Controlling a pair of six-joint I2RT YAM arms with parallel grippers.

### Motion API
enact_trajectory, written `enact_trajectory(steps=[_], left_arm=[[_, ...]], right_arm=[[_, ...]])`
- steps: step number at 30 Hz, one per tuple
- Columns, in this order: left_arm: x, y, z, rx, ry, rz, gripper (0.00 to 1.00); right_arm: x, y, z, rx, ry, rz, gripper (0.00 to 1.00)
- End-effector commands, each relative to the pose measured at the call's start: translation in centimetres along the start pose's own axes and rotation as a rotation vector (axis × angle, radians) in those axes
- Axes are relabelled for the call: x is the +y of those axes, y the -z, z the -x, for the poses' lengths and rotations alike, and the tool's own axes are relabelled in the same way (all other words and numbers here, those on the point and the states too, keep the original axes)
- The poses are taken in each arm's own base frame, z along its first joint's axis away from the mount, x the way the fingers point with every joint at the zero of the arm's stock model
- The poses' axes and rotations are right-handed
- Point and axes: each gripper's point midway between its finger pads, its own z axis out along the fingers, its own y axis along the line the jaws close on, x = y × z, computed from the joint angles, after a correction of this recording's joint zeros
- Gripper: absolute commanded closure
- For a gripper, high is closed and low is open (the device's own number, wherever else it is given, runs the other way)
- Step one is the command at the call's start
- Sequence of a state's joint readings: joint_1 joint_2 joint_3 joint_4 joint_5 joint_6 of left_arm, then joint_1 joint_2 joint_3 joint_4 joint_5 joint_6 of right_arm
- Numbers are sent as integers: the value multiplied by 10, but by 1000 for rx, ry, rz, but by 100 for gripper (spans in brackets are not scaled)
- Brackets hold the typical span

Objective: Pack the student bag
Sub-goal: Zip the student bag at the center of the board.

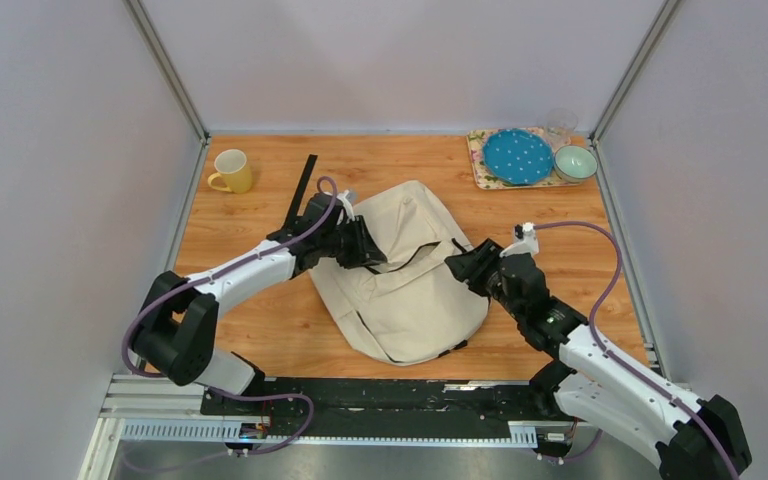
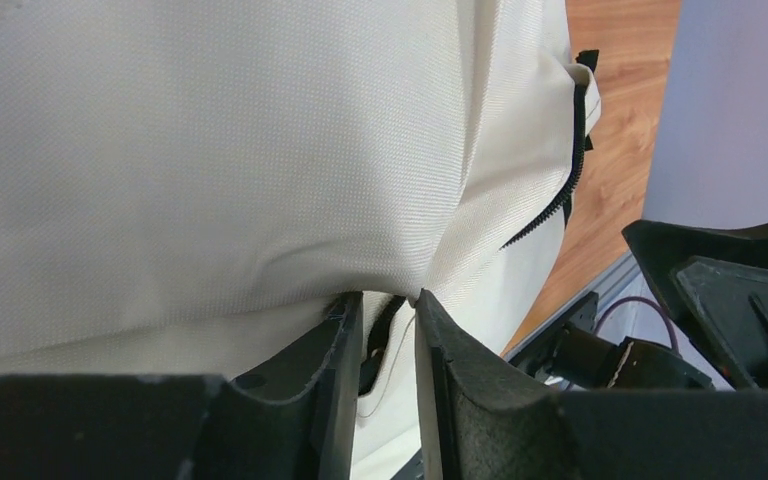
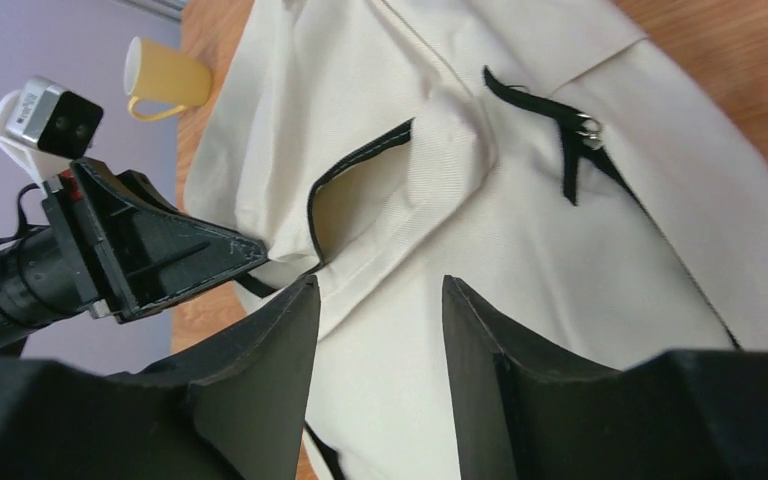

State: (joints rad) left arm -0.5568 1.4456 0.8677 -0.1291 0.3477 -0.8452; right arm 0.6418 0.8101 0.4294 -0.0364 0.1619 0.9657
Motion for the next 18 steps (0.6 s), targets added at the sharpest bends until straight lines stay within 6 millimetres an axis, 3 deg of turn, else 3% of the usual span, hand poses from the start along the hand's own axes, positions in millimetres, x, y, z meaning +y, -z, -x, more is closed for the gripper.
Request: enact_trajectory(steps=[1,7,9,13,17,18], left_arm=[[-20,-1,-2,59,-89,-9,63],[-10,-2,-1,74,-171,98,61],[-6,5,6,31,-198,134,52],[3,21,13,2,-247,210,44],[-11,50,27,-114,-274,182,32],[-5,54,29,-147,-269,203,25]], right_arm=[[-25,2,8,-43,79,-116,48],[-12,-16,8,25,150,-141,45],[-9,-20,10,33,174,-147,43],[12,-27,19,36,197,-113,41],[30,-27,18,65,229,-44,41],[32,-27,17,76,242,-35,41]])
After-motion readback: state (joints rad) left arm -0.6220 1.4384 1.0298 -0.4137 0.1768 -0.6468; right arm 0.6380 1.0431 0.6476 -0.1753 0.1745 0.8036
